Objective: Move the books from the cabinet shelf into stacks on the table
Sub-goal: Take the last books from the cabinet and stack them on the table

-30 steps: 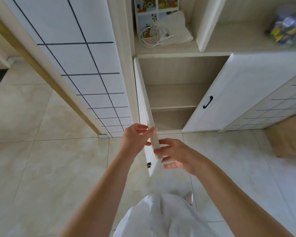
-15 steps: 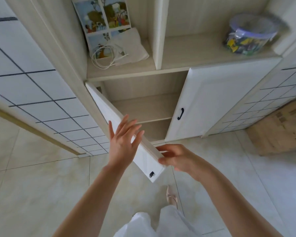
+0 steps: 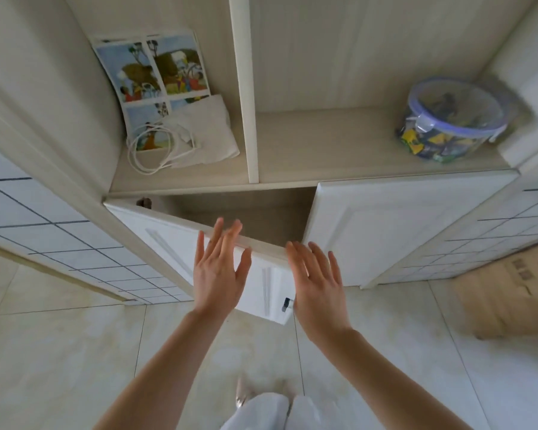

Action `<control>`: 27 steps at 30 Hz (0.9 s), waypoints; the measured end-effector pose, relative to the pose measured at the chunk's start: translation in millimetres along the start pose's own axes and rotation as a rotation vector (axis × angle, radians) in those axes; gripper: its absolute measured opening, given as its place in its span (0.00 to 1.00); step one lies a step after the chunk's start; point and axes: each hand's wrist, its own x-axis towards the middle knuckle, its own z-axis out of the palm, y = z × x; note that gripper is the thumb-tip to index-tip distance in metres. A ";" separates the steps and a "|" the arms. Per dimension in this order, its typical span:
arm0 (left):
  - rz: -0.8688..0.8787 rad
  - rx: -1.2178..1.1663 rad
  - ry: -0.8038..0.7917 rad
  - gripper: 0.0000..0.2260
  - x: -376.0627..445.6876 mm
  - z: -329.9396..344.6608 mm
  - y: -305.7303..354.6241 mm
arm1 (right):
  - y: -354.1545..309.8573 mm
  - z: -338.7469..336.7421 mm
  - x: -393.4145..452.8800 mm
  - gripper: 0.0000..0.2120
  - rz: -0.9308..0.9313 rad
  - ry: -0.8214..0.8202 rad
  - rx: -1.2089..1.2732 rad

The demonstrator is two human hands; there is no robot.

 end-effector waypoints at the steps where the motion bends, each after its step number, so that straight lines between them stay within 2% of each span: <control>1: 0.008 0.000 0.011 0.15 5.7 2.3 0.4 | 4.8 2.5 7.2 0.35 -0.016 -0.023 -0.065; 4: 0.074 0.038 0.028 0.15 19.3 7.6 -4.3 | 13.1 7.4 30.1 0.33 -0.035 -0.088 -0.168; 7: 0.127 0.134 0.000 0.23 32.0 13.1 -10.0 | 20.8 11.9 52.9 0.31 -0.020 -0.134 -0.219; 12: 0.147 0.268 -0.029 0.31 59.0 22.1 -21.9 | 32.5 18.5 89.3 0.32 -0.028 -0.089 -0.253; 16: 0.172 0.349 -0.048 0.32 76.1 26.2 -30.3 | 41.9 21.5 114.4 0.47 -0.056 -0.153 -0.315; 17: 0.171 0.354 -0.049 0.32 77.8 27.4 -30.3 | 43.0 21.4 117.7 0.48 -0.054 -0.163 -0.323; 21: 0.153 0.339 -0.048 0.34 84.2 31.5 -28.9 | 43.6 22.0 128.9 0.41 -0.056 -0.124 -0.351; 27: 0.146 0.339 -0.076 0.37 90.1 32.3 -29.0 | 42.8 25.0 138.5 0.43 -0.032 -0.127 -0.355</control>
